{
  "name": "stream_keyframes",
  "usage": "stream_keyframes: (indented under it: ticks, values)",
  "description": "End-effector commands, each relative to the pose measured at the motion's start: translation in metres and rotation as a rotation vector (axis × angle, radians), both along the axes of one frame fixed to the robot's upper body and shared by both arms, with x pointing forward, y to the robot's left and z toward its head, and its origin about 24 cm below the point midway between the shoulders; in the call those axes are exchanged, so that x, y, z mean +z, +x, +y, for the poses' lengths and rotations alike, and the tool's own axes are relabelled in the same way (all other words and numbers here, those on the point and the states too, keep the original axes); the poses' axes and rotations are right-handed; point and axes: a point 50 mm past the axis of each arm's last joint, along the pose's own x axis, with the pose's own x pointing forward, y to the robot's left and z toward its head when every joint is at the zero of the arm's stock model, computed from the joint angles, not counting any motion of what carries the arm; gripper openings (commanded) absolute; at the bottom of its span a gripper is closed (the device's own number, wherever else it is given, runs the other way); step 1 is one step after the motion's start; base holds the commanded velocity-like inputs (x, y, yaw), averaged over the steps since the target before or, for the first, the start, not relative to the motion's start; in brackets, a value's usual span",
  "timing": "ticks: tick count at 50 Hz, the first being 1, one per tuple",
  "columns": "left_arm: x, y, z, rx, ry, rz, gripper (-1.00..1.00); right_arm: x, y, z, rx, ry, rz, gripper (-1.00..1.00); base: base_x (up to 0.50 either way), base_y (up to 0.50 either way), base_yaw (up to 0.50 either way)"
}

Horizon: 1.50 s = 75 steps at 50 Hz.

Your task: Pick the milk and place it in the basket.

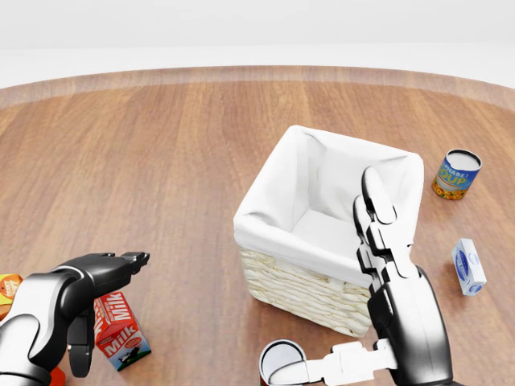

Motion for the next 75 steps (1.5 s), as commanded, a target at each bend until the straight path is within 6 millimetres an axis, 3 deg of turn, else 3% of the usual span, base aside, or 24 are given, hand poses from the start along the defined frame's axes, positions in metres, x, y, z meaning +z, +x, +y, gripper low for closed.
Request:
stream_keyframes:
  ticks: [1,11,20,33,34,35,59,66,75]
  values:
    - [-0.006,0.0,0.002,0.006,0.001,0.035,1.0,0.0,-0.001,0.001,0.004,-0.001,0.0,1.0,0.0,0.0,0.0]
    - [-0.01,0.001,-0.002,0.002,-0.006,0.058,1.0,-0.002,-0.001,0.003,0.01,-0.005,0.003,1.0,0.0,0.0,0.0]
    - [-0.039,-0.001,-0.004,0.017,0.01,0.219,1.0,-0.002,-0.001,0.003,0.01,-0.003,0.003,1.0,0.0,0.0,0.0]
    - [-0.06,-0.006,0.0,0.032,0.061,0.273,1.0,-0.001,-0.001,0.002,0.011,0.0,0.002,1.0,0.0,0.0,0.0]
    - [-0.062,-0.007,0.002,0.03,0.076,0.288,-0.33,-0.001,-0.002,0.002,0.009,0.001,0.002,1.0,0.0,0.0,0.0]
    - [-0.062,-0.007,0.002,0.03,0.077,0.289,-1.0,0.0,-0.002,0.002,0.009,0.002,0.001,1.0,0.0,0.0,0.0]
    - [-0.057,-0.004,0.003,0.042,0.055,0.294,-1.0,-0.002,-0.001,0.003,0.011,0.002,0.003,1.0,0.0,0.0,0.0]
    - [-0.017,0.016,0.001,0.047,-0.04,0.188,-1.0,-0.004,-0.001,0.004,0.014,-0.001,0.005,1.0,0.0,0.0,0.0]
    - [0.045,0.031,0.0,0.005,-0.087,-0.107,-1.0,-0.007,0.002,0.003,0.015,0.002,0.013,1.0,0.0,0.0,0.0]
